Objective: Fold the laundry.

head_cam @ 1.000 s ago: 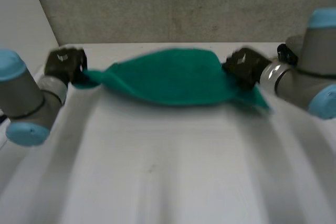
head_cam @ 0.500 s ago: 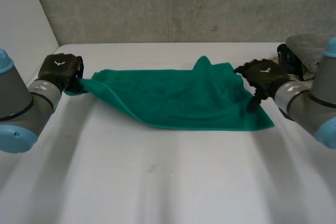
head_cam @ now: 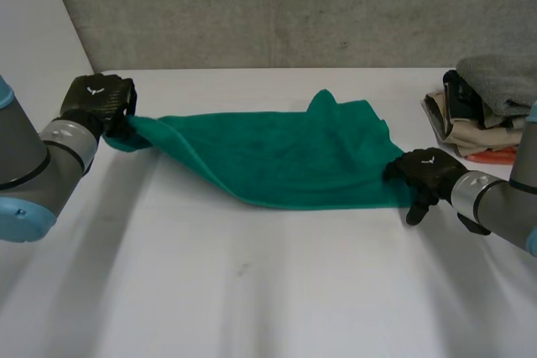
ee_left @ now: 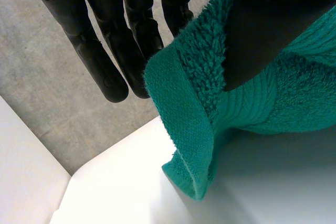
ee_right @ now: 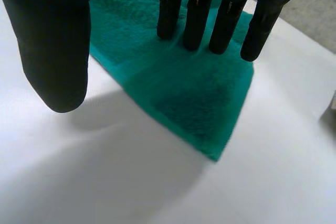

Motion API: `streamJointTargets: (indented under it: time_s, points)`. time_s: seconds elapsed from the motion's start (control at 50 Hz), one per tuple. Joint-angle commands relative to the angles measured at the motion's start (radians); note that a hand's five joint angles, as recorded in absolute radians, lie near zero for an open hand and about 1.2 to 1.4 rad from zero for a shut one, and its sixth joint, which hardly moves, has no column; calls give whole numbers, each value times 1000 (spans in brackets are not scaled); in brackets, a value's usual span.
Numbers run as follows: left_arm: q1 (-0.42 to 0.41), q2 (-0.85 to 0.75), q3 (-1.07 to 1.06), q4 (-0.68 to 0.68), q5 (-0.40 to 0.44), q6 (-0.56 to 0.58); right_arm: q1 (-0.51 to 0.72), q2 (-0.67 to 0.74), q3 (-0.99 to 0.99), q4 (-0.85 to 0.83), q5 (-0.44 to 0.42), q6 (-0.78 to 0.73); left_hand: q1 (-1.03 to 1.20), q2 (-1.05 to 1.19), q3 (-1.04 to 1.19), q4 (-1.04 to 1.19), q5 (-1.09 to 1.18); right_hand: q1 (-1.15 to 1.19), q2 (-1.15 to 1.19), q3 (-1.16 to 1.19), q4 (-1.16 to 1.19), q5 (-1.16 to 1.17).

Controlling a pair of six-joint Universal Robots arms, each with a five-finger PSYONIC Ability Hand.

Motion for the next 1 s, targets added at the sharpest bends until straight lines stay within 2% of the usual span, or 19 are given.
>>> streamJointTargets:
  time_s: [0.02, 0.3, 0.48, 0.56, 0.64, 0.74, 0.8, 0.88, 0.92, 0.94, 1.0]
  points:
    - [1, -5, 3, 0, -1, 0, 5, 69, -77, -20, 13, -37, 194, 146, 146, 152, 165, 76, 79, 77, 90, 109]
    - [0, -15, 9, 0, -5, 3, 38, 179, -236, -32, 12, -72, 191, 144, 143, 149, 162, 393, 396, 394, 407, 426]
    - [3, -17, 8, 0, -5, 5, 61, 228, -299, -33, 36, -78, 188, 141, 141, 147, 159, 435, 437, 435, 449, 467]
    - [1, -20, 9, 0, -5, 5, 69, 243, -315, -46, 47, -81, 188, 141, 141, 147, 159, 563, 566, 564, 577, 596]
    - [0, -23, 6, -1, -6, 6, 72, 248, -329, -58, 59, -77, 188, 141, 141, 147, 159, 930, 933, 931, 944, 963]
    - [0, -18, -4, -26, -14, 10, 63, 224, -318, -34, 64, -58, 215, 167, 167, 173, 185, 931, 934, 932, 945, 964]
    - [0, -11, -17, -73, -14, 36, 49, 172, -273, 45, 67, -72, 229, 182, 182, 188, 200, 931, 934, 932, 945, 964]
    - [6, 26, -47, -196, -18, 131, 2, 83, -214, 239, 81, -158, 267, 220, 219, 225, 238, 931, 934, 932, 945, 964]
    - [18, 55, -78, -302, -21, 212, -41, 1, -152, 408, 96, -231, 267, 220, 219, 225, 238, 931, 934, 932, 945, 964]
    - [39, 80, -108, -401, -18, 285, -69, -55, -99, 518, 104, -288, 267, 220, 219, 225, 238, 931, 934, 932, 945, 964]
    - [67, 104, -151, -515, -8, 367, -112, -152, 28, 664, 105, -420, 267, 220, 219, 225, 238, 931, 934, 932, 945, 964]
